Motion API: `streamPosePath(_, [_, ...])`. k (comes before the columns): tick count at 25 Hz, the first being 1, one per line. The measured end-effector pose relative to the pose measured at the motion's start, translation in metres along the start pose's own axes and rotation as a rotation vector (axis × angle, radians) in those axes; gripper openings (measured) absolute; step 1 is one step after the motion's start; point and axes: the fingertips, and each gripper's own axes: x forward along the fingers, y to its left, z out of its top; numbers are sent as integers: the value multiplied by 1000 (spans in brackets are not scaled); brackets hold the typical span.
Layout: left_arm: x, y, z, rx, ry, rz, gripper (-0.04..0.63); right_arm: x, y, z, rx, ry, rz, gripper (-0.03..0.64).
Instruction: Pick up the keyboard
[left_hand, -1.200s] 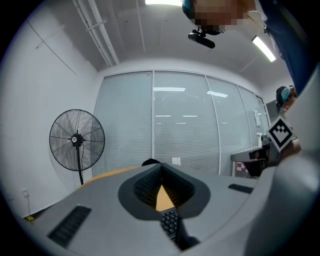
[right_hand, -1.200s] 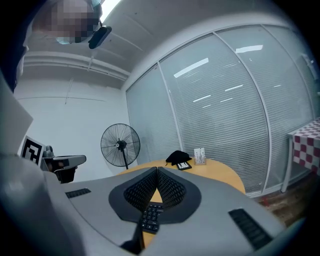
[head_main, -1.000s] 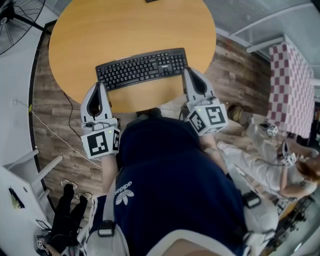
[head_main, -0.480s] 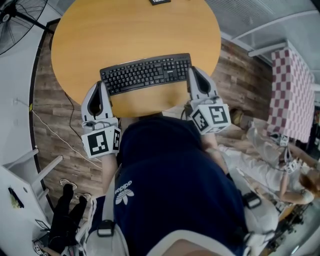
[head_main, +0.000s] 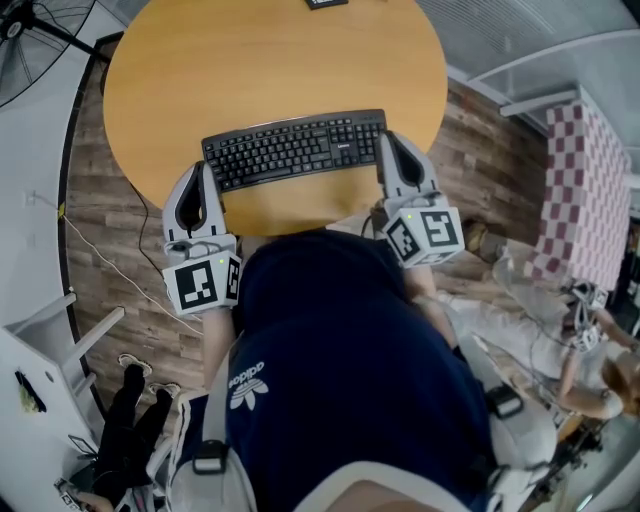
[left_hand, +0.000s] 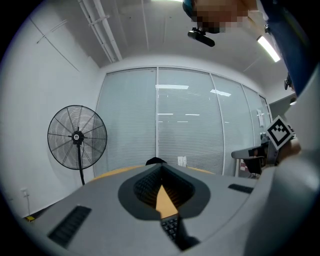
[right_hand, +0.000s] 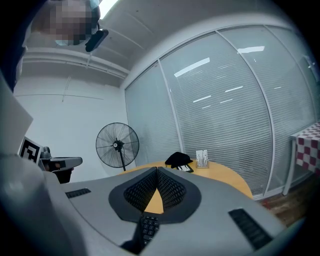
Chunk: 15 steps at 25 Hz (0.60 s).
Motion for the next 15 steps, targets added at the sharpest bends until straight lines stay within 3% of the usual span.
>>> streamPosePath(9, [1, 13, -3, 3, 8, 15, 3, 3, 0, 3, -13, -2, 18, 3])
streamPosePath(15, [10, 33, -26, -79, 91, -1, 12, 10, -28, -5, -5, 46, 2, 8])
